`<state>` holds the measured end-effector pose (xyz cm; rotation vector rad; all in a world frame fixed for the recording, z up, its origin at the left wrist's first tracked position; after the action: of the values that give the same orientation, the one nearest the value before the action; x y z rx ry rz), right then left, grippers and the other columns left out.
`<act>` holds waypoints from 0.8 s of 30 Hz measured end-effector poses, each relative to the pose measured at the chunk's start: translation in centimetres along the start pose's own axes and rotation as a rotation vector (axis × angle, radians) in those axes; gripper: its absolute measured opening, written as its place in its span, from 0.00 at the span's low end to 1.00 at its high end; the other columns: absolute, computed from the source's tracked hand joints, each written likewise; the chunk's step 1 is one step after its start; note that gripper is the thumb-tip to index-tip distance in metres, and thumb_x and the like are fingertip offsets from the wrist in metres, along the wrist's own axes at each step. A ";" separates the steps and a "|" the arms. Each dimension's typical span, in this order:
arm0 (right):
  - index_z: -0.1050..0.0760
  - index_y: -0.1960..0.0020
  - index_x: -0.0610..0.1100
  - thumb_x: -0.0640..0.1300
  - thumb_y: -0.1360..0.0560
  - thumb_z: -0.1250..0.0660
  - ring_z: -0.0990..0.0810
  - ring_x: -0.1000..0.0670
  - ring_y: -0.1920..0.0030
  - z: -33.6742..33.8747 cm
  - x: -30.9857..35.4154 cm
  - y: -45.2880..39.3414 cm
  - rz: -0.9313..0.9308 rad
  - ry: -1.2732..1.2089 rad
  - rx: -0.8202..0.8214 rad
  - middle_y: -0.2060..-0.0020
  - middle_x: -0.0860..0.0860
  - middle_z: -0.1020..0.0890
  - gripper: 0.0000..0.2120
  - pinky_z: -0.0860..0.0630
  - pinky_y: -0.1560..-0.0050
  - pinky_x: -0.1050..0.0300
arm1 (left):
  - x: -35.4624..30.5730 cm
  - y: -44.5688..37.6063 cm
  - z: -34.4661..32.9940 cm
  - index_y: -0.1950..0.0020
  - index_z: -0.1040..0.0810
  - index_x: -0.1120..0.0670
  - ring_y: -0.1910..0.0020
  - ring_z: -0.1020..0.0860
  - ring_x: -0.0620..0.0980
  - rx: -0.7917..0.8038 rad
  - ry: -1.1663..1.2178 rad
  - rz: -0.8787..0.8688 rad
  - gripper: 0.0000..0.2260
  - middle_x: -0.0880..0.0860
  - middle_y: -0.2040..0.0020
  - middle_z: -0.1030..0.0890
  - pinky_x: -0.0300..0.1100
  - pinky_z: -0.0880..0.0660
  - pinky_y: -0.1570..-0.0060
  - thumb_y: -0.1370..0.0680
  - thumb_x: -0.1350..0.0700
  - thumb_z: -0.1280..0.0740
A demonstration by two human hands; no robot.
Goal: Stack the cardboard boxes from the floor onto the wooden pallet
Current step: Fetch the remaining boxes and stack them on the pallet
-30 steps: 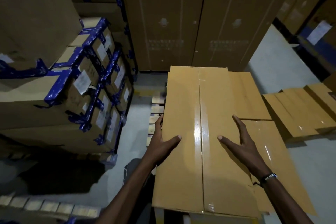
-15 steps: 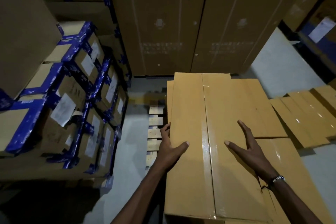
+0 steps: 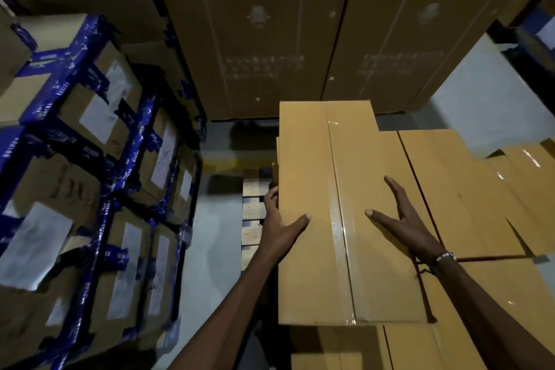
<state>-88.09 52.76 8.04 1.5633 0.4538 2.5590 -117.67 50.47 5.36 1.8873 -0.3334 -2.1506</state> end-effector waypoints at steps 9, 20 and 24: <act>0.50 0.19 0.66 0.62 0.31 0.26 0.48 0.51 0.20 -1.3 -3.1 -11.5 -0.023 0.000 0.040 0.18 0.62 0.48 0.48 0.43 0.26 0.41 | 2.9 -10.7 -0.1 0.24 0.45 0.43 0.39 0.23 0.40 0.004 -0.005 -0.002 0.38 0.41 0.35 0.27 0.31 0.23 0.47 0.23 0.55 0.23; 0.50 0.18 0.61 0.60 0.32 0.25 0.47 0.57 0.22 -3.1 -7.2 -16.6 -0.048 -0.041 0.045 0.18 0.62 0.48 0.51 0.43 0.27 0.50 | 7.7 -15.5 -1.3 0.22 0.48 0.44 0.35 0.24 0.43 0.045 -0.088 0.016 0.40 0.44 0.31 0.28 0.45 0.22 0.36 0.22 0.54 0.23; 0.54 0.17 0.61 0.60 0.32 0.25 0.50 0.50 0.19 -2.6 -7.8 -16.6 -0.060 -0.064 0.026 0.18 0.60 0.51 0.53 0.44 0.29 0.50 | 7.9 -15.6 -1.7 0.20 0.49 0.44 0.31 0.25 0.47 0.053 -0.113 0.011 0.41 0.48 0.26 0.30 0.48 0.24 0.33 0.22 0.51 0.23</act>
<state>-87.80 66.07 -4.81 1.6100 0.5203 2.4609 -117.61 62.45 -7.55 1.7899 -0.4258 -2.2679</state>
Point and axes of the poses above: each hand's wrist, its own y-axis away from the middle knuckle, its own z-axis out of the back of the hand, x = y × z, the point moved 10 cm from there along -y, towards the middle knuckle
